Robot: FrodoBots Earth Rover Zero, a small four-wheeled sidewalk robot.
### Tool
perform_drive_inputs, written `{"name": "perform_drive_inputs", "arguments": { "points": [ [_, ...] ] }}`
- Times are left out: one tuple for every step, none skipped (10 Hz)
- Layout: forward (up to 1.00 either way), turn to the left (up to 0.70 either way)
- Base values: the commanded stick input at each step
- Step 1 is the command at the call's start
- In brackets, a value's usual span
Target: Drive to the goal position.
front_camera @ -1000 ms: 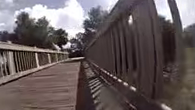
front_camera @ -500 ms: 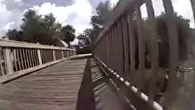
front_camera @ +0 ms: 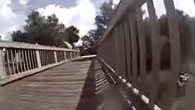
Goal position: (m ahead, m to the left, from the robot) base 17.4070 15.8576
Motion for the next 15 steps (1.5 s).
{"name": "perform_drive_inputs", "arguments": {
  "points": [
    [0.85,0.0],
    [0.85,0.0],
    [0.85,0.0],
    [0.85,0.0],
    [0.85,0.05],
    [0.85,0.34],
    [0.85,0.34],
    [0.85,0.11],
    [0.85,0.0],
    [0.85,0.0],
    [0.85,0.0],
    [0.85,0.0],
    [0.85,0.0],
    [0.85,0.0],
    [0.85,0.0]
  ]
}}
